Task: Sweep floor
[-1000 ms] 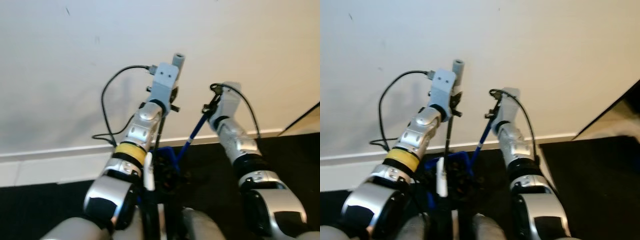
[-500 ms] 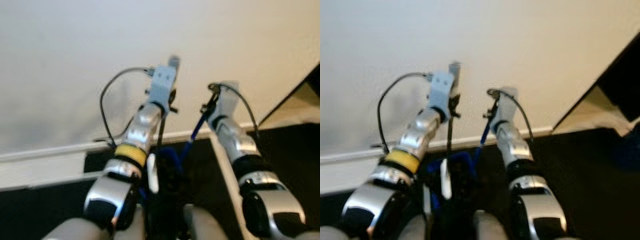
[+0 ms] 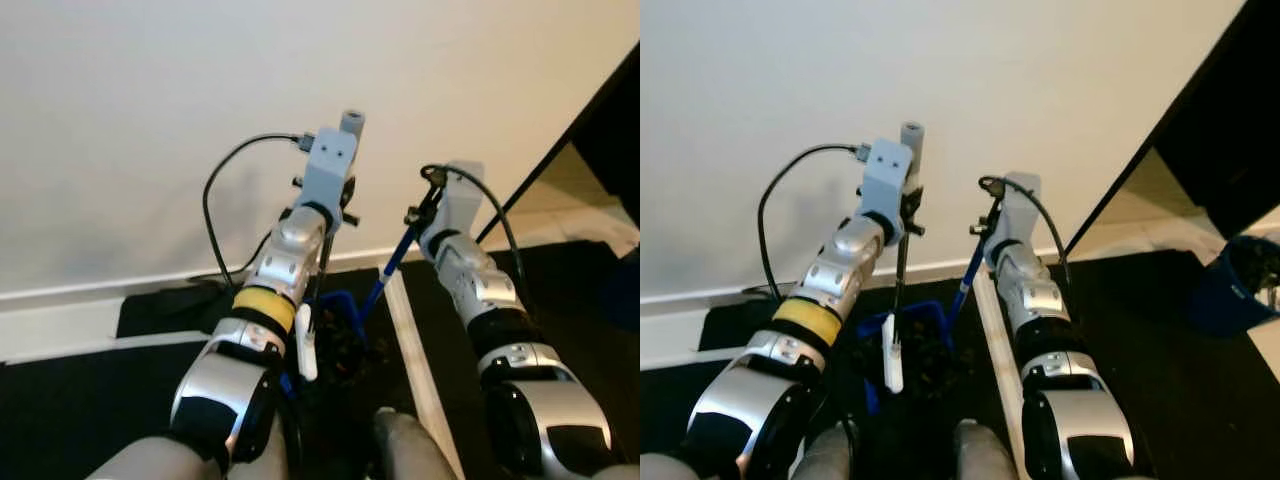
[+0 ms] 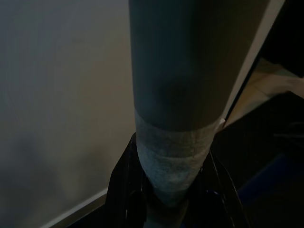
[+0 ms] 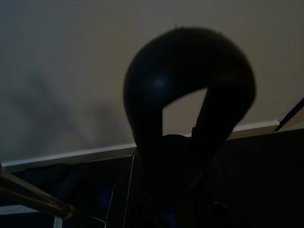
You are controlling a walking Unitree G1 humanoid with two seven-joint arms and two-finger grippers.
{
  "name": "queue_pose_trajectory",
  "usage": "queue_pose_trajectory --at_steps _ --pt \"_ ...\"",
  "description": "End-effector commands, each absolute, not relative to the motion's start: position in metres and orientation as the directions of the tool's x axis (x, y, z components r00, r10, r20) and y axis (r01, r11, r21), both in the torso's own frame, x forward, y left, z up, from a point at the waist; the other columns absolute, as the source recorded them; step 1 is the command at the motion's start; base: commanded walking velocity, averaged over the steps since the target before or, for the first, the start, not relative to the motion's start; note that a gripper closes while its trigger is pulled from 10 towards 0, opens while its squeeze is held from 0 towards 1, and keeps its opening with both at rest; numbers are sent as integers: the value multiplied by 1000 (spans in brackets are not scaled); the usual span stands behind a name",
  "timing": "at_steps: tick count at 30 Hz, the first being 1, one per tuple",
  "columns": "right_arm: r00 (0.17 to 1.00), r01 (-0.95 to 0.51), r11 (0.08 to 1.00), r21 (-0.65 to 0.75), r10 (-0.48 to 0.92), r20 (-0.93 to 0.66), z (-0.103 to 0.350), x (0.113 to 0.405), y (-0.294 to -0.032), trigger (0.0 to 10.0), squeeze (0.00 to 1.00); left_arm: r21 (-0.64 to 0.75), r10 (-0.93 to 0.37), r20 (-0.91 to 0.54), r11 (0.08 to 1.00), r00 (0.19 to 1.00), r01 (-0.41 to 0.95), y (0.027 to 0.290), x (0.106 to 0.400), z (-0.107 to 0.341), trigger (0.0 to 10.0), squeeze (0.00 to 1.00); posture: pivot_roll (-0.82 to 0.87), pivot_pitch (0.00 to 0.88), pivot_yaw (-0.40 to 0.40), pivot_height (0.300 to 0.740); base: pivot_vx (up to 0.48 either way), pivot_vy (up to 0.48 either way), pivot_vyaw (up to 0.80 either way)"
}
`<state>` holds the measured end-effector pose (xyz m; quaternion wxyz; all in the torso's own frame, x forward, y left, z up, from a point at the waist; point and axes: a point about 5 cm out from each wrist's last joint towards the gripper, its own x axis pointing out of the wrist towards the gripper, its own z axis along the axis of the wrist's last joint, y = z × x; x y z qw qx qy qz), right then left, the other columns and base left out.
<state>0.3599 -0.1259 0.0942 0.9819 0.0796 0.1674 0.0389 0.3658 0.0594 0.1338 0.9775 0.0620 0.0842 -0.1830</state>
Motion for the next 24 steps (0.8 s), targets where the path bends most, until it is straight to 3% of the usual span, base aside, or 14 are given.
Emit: queue_pose_trajectory --at_steps 1,13,24 --pt "952 -38 977 208 99 -289 102 363 -130 10000 0 91 -358 -191 921 914 380 56 365 134 10000 0 77 45 -66 740 0 -480 0" --pt "949 -58 981 187 113 -295 101 362 -129 10000 0 93 -347 -195 924 917 370 57 365 133 10000 0 75 42 -65 740 0 -480 0" --pt "945 -72 979 190 129 -302 100 361 -127 10000 0 96 -347 -197 924 917 370 56 365 132 10000 0 72 33 -63 740 0 -480 730"
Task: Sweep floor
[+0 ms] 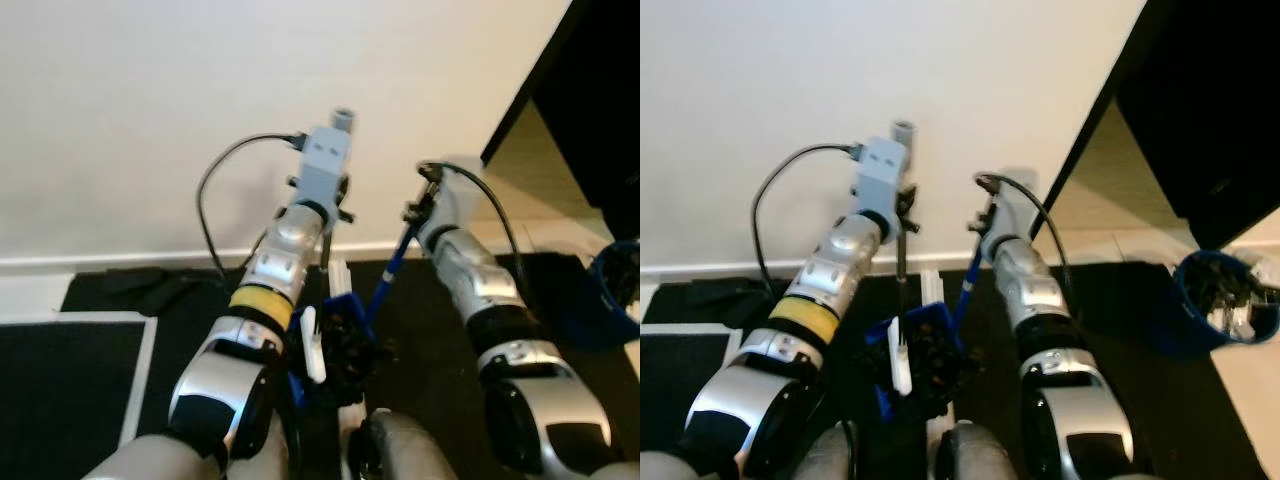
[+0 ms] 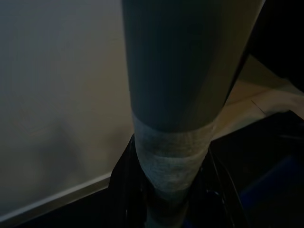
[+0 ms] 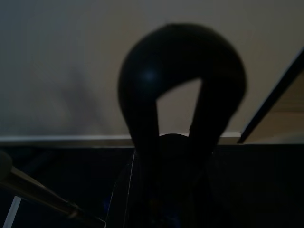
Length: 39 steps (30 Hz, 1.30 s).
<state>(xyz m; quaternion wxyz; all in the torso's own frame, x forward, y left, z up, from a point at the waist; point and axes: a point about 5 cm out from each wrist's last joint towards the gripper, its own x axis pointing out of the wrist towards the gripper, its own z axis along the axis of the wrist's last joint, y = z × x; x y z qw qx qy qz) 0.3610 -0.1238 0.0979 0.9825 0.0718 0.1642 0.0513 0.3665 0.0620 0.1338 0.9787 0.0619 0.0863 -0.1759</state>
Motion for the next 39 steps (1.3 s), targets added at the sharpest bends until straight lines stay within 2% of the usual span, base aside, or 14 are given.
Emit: queue_pose_trajectory --at_steps 1,6,10,39 --pt "945 -73 979 189 129 -302 100 361 -127 10000 0 96 -347 -197 924 917 370 56 365 132 10000 0 72 33 -63 740 0 -480 800" --pt "948 -66 981 182 119 -295 101 362 -128 10000 0 95 -346 -196 925 918 369 56 365 133 10000 0 71 35 -63 740 0 -480 713" --pt "952 -44 977 211 105 -286 103 362 -131 10000 0 93 -344 -195 926 919 366 57 365 133 10000 0 71 35 -63 740 0 -480 0" --pt "958 -1 984 176 51 -282 117 369 -143 10000 0 82 -359 -201 921 911 381 53 365 133 10000 0 59 50 -62 740 0 -480 0"
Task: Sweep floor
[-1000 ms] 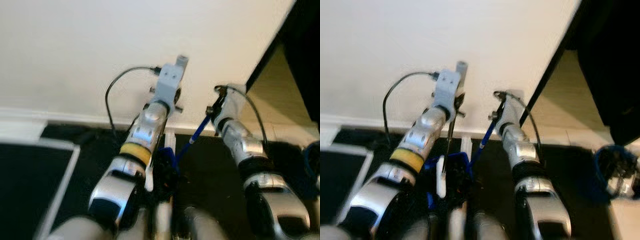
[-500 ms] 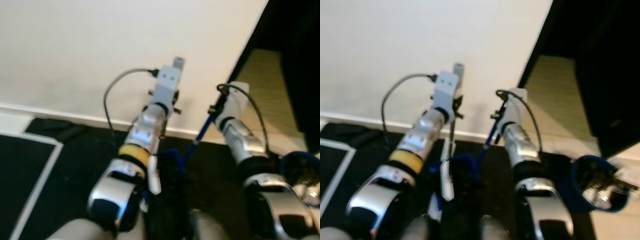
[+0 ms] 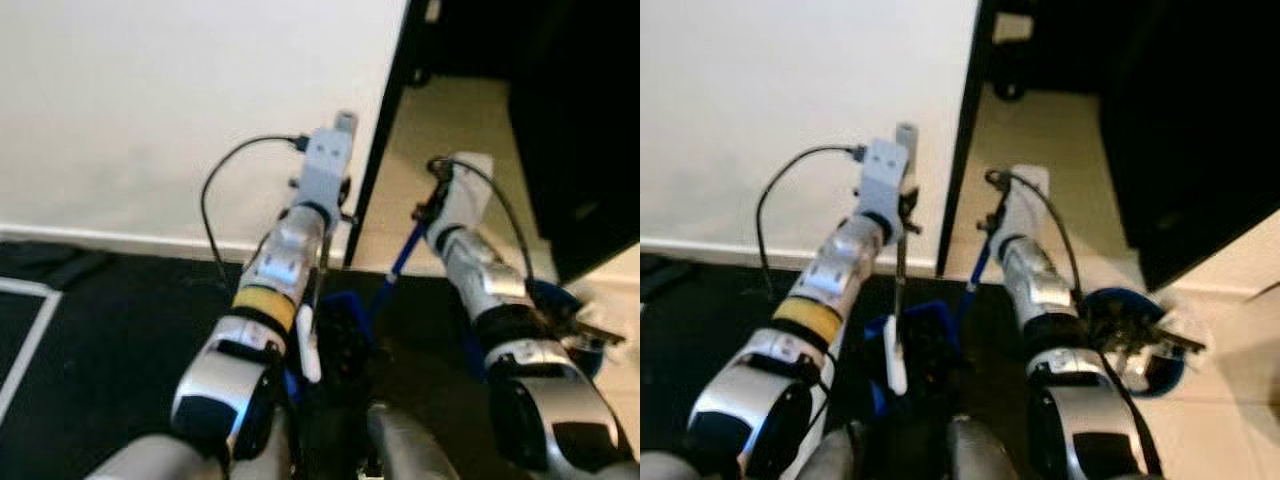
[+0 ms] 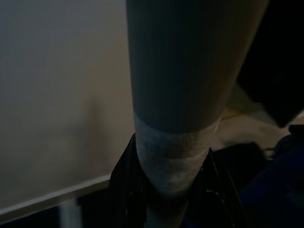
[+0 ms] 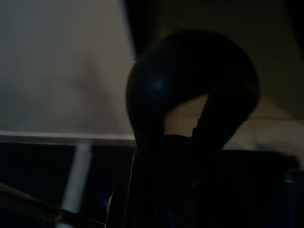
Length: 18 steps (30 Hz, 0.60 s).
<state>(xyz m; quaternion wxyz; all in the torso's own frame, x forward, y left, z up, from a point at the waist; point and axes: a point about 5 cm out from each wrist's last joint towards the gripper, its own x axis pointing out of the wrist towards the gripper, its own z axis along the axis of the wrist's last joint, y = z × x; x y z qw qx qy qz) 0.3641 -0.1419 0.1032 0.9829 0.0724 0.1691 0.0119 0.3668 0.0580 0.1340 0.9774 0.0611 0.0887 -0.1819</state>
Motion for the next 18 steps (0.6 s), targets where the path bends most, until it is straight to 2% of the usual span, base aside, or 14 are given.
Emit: queue_pose_trajectory --at_steps 1,18 --pt "958 -1 984 176 51 -281 117 369 -143 10000 0 82 -359 -201 921 911 381 53 366 133 10000 0 59 50 -62 740 0 -480 0" --pt "961 0 985 175 49 -273 123 371 -144 10000 0 82 -360 -199 921 912 381 53 367 135 10000 0 56 50 -59 740 0 -480 0"
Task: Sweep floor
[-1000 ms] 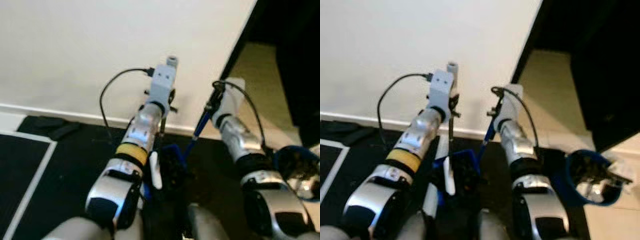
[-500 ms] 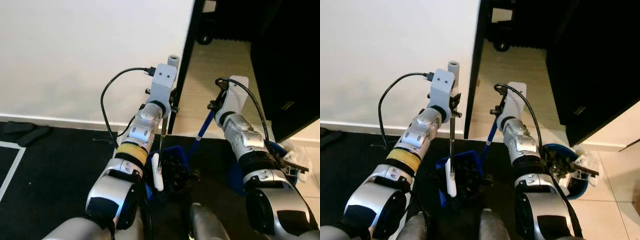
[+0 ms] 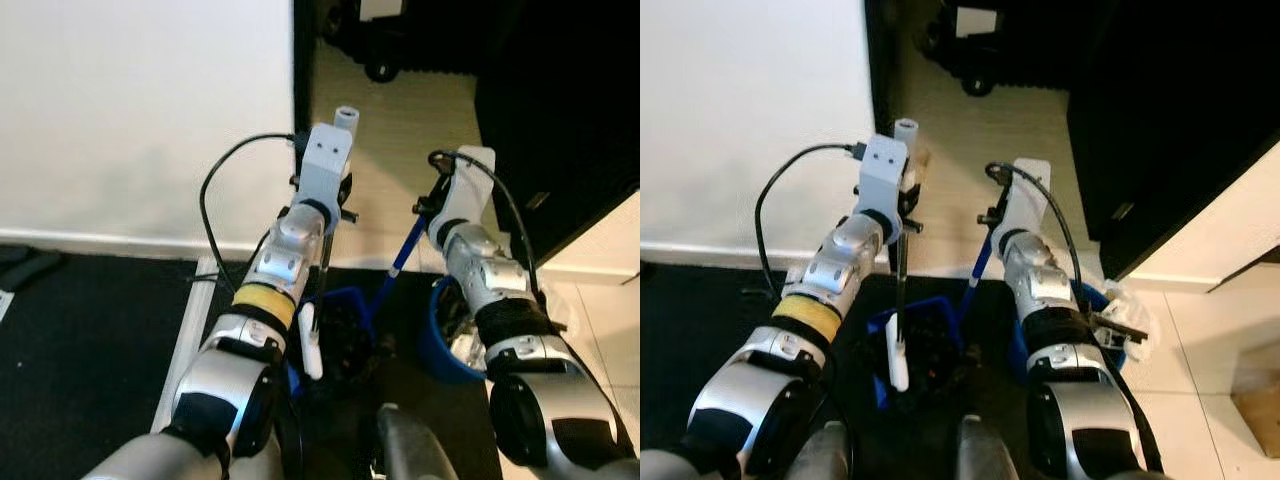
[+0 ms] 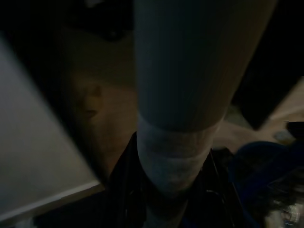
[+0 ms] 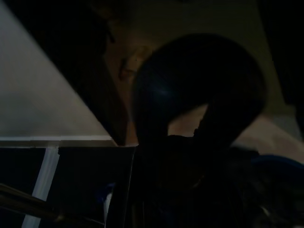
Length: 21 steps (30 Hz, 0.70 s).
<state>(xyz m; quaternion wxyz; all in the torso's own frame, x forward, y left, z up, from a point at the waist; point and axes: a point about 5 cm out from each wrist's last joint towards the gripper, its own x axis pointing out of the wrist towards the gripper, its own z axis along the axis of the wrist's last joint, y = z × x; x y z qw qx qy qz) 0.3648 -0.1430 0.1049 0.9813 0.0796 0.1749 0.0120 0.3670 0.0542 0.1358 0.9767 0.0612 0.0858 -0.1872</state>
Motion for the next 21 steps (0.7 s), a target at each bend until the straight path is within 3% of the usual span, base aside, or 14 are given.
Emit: queue_pose_trajectory --at_steps 1,21 --pt "961 0 984 175 49 -272 124 371 -144 10000 0 83 -359 -196 921 913 380 53 367 135 10000 0 56 50 -59 740 0 -480 0" --pt "962 -2 984 180 51 -268 127 375 -141 10000 0 92 -352 -214 921 911 378 57 367 132 10000 0 55 37 -62 740 0 0 0"
